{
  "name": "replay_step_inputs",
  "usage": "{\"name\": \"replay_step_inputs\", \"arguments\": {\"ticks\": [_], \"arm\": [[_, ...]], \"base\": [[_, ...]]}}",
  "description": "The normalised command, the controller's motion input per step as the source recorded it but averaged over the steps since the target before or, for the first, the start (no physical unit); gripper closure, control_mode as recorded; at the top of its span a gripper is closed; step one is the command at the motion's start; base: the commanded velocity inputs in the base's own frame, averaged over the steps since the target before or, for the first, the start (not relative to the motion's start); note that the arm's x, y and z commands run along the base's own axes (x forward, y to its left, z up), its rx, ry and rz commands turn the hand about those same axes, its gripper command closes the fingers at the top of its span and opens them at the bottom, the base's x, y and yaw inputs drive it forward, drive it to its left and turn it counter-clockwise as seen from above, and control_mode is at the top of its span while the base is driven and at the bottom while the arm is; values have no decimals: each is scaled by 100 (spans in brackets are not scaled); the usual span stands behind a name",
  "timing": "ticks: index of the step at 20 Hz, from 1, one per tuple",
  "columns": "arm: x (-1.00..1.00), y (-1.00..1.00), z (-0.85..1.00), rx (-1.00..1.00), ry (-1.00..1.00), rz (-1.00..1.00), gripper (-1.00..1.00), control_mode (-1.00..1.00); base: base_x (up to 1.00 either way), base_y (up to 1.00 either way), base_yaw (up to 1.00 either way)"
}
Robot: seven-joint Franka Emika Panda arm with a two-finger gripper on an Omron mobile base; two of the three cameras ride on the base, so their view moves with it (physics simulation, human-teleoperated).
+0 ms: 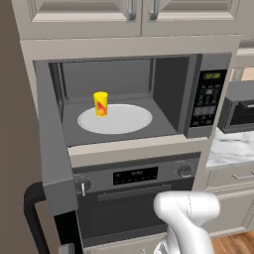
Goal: Close the microwave door.
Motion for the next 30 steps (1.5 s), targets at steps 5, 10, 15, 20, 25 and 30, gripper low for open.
{"name": "replay_step_inputs", "arguments": {"ticks": [5, 10, 15, 20, 25, 30], "arm": [[75, 25, 0, -1, 3, -22, -100, -100], [68, 6, -4, -1, 11, -31, -100, -100], [57, -16, -14, 0, 34, -44, -100, -100], [66, -53, -4, 0, 49, -42, -100, -100], [90, -61, 0, 0, 46, -35, -100, -100], [100, -37, 3, 0, 33, -26, -100, -100]], "base": [[0, 0, 0], [0, 0, 0], [0, 0, 0], [0, 0, 0], [0, 0, 0], [0, 0, 0]]}}
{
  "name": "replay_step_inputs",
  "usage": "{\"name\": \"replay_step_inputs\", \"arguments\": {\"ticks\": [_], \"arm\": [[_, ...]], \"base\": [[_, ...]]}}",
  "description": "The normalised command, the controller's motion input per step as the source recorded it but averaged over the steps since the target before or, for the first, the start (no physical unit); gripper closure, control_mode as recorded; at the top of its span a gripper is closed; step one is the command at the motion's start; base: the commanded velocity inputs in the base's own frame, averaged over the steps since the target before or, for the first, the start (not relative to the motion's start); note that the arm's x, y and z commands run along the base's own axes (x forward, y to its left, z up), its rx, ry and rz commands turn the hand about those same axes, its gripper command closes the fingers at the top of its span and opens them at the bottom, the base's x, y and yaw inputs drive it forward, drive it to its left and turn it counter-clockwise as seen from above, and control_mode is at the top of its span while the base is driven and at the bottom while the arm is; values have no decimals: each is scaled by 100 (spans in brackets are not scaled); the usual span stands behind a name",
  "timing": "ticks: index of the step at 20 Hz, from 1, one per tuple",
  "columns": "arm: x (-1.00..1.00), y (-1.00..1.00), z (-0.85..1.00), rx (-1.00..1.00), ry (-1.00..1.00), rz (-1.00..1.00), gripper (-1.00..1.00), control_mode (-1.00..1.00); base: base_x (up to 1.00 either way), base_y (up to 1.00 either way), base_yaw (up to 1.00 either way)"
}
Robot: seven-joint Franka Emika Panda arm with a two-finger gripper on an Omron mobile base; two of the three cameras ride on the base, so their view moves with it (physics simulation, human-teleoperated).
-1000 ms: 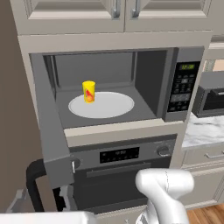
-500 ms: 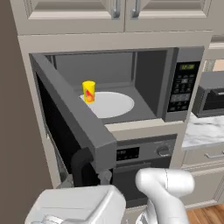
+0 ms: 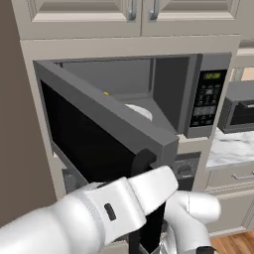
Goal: Close the microwave door.
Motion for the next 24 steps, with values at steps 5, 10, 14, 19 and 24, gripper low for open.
{"name": "replay_step_inputs", "arguments": {"ticks": [5, 10, 14, 19, 24], "arm": [[100, -31, 0, 1, 15, -8, -100, -100], [100, -41, -1, 9, 2, 0, -100, -100], [100, -35, 0, 7, 0, 0, -100, -100], [100, -31, 0, 8, 0, 0, -100, -100], [100, -36, 0, 9, 0, 0, -100, -100]], "base": [[0, 0, 0], [0, 0, 0], [0, 0, 0], [0, 0, 0], [0, 0, 0]]}}
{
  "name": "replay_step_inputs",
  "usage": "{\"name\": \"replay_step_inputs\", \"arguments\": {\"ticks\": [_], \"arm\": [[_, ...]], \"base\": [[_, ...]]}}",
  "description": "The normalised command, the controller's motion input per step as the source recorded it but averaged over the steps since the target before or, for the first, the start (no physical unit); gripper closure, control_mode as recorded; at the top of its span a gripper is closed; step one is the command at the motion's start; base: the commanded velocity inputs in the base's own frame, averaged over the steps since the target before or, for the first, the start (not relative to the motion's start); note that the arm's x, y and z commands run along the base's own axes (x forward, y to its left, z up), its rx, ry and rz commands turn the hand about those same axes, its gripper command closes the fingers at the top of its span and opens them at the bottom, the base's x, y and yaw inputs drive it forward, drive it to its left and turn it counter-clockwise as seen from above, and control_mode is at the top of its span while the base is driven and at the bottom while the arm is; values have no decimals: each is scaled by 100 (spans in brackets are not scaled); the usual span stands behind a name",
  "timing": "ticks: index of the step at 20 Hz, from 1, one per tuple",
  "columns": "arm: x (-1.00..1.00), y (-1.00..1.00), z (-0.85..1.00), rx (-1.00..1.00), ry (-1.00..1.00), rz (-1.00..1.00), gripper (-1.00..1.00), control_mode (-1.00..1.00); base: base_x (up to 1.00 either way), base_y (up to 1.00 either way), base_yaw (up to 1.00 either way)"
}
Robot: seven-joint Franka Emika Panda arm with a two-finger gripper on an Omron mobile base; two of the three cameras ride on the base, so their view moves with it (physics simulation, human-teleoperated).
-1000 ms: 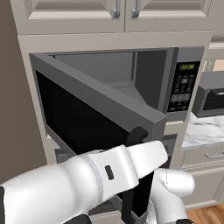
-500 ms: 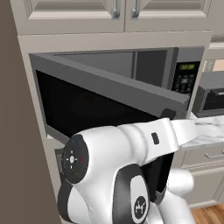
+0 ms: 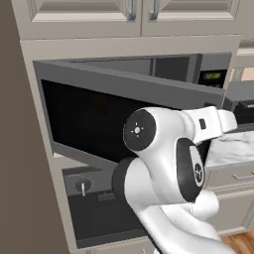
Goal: Close the microwave door.
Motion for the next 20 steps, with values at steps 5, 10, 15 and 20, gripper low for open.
{"name": "replay_step_inputs", "arguments": {"ticks": [5, 10, 15, 20], "arm": [[100, -26, 0, 6, 0, 0, -100, -100], [100, -20, 0, 3, 0, 0, -100, -100], [100, -10, -2, 2, 0, 0, -100, -100], [100, -9, -9, 4, -3, 0, -100, -100]], "base": [[0, 0, 0], [0, 0, 0], [0, 0, 0], [0, 0, 0]]}}
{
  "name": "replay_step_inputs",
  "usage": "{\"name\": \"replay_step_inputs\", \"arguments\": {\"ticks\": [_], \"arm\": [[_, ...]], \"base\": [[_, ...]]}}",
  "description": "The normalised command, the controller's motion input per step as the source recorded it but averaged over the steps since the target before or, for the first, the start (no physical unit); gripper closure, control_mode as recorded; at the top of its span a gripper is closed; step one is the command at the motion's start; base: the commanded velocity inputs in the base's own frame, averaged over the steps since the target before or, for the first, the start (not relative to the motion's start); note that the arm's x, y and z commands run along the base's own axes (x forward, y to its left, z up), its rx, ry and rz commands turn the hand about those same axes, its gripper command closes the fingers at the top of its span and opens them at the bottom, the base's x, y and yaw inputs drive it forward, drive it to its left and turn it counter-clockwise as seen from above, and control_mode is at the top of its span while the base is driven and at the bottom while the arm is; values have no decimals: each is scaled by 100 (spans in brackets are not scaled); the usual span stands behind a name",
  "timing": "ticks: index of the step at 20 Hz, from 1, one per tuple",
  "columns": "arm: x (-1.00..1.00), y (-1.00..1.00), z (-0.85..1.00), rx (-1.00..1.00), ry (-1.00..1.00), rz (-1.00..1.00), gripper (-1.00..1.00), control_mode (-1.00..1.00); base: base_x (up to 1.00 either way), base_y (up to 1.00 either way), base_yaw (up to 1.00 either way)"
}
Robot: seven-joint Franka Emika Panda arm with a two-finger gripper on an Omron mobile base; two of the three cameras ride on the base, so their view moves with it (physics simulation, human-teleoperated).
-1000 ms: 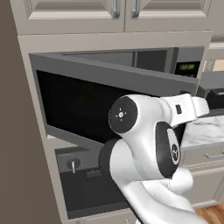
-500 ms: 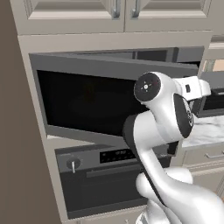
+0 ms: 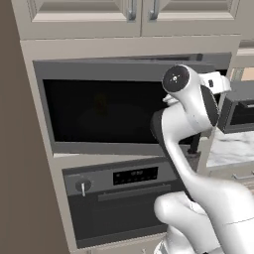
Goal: Close the microwave door.
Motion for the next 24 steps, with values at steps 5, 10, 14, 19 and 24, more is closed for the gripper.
{"name": "replay_step_inputs", "arguments": {"ticks": [5, 10, 14, 19, 24], "arm": [[100, -6, -5, 6, -5, 0, -100, -100], [100, 0, 0, 2, -3, 0, -100, -100], [100, 0, 0, 0, -2, 0, -100, -100], [68, 0, -2, 0, -3, 0, -100, -100], [0, 0, -19, -3, -25, 0, -100, -100]], "base": [[0, 0, 0], [0, 0, 0], [0, 0, 0], [0, 0, 0], [0, 0, 0]]}}
